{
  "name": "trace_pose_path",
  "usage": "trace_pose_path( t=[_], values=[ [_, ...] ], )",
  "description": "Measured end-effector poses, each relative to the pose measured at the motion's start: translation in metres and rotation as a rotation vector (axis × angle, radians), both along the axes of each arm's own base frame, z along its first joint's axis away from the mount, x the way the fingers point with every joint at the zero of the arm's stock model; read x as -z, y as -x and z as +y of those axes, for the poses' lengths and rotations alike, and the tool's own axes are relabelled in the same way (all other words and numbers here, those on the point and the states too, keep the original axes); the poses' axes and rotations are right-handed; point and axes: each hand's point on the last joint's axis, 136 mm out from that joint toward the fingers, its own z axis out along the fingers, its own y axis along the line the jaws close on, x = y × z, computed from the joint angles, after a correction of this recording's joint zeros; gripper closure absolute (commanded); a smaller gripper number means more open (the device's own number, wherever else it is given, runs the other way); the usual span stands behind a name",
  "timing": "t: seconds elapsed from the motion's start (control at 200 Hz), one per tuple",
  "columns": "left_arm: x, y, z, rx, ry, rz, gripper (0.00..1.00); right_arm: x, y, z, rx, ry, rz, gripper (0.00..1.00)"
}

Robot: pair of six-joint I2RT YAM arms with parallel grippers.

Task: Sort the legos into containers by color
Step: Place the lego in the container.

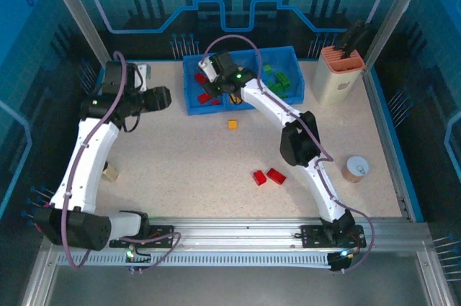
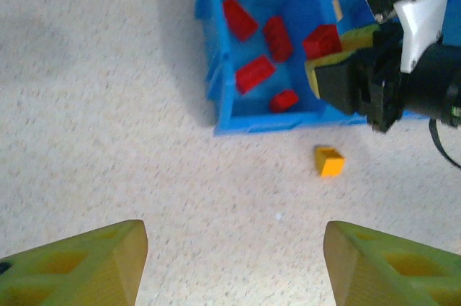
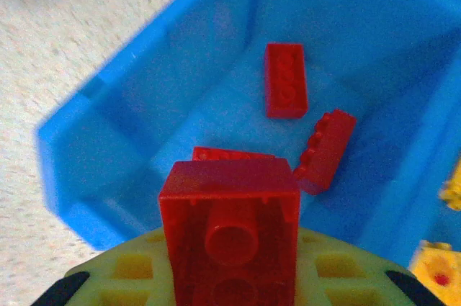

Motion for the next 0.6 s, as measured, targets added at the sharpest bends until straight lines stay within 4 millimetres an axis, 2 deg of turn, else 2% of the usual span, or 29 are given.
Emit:
trace_pose_path(
  t=[0.095,0.195,0.41,0.505,0.595],
  values=[
    [0.024,0.014,0.002,-0.003,0.001,0.06,0.32,0.023,-0.005,0.006,-0.033,0.042,-0.017,0.73],
    [0.037,0.02,0.0,0.006,0.009,0.099,0.32,0.026,-0.009,0.016,-0.06,0.073,-0.062,0.7],
    [0.038,0.019,-0.004,0.019,0.025,0.099,0.32,0.016,-0.012,0.024,-0.084,0.107,-0.132,0.5],
    [0.04,0.018,-0.007,0.03,0.038,0.104,0.32,0.016,-0.013,0.023,-0.081,0.113,-0.136,0.45],
    [0.041,0.017,-0.008,0.035,0.044,0.11,0.31,0.015,-0.012,0.022,-0.075,0.101,-0.134,0.43]
  ],
)
